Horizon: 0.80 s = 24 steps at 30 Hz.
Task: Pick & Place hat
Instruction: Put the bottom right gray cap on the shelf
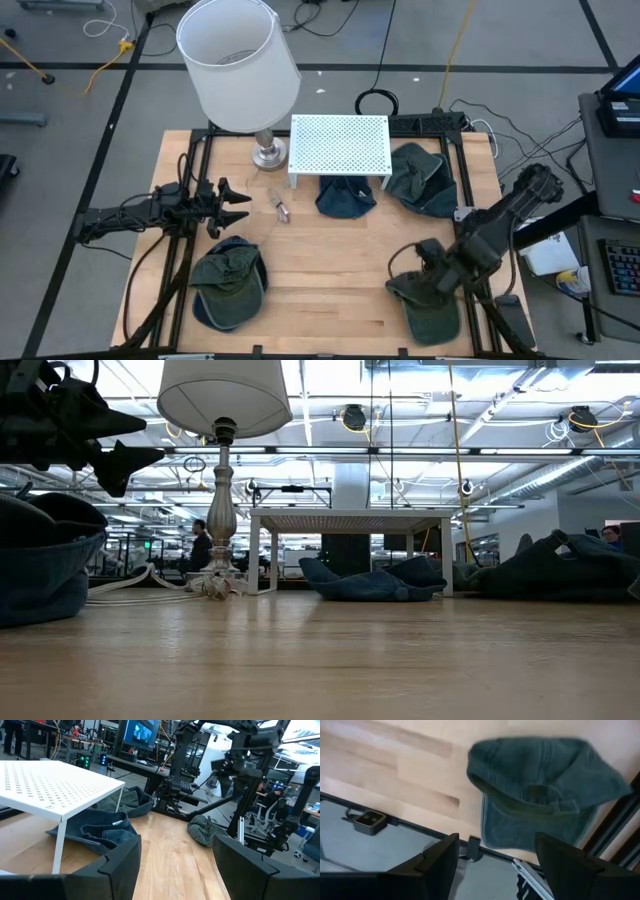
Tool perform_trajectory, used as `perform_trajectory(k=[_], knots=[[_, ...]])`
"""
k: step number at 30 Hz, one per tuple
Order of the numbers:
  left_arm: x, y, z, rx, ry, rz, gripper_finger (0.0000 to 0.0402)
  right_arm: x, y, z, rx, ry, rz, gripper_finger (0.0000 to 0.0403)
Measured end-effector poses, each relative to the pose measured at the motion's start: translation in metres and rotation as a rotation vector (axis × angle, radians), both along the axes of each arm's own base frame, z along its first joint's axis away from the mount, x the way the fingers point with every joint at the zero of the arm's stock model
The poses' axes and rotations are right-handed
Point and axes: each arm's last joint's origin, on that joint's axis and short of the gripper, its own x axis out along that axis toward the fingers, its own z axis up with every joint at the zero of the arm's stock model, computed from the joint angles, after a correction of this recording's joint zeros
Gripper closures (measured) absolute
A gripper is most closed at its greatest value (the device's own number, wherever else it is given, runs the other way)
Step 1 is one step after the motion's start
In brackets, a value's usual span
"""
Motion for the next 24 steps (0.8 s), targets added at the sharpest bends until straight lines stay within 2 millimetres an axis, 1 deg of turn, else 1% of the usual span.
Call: perform_trajectory(k=[5,12,19,24], knots=[[0.0,0.0,0.0,0.0,0.0,0.0,0.0151,0.003,0.023,-0.012,0.022,0.002,-0.005,0.0149],[0.0,0.0,0.0,0.0,0.0,0.0,0.0151,0.005,0.053,-0.023,0.075,-0.025,0.004,0.0149],[0.0,0.0,0.0,0.0,0.0,0.0,0.0151,0.015,0.076,-0.039,0.032,0.005,0.04,0.0149],[0.0,0.0,0.0,0.0,0.0,0.0,0.0151,0.017,0.087,-0.057,-0.014,0.045,0.057,0.0149]])
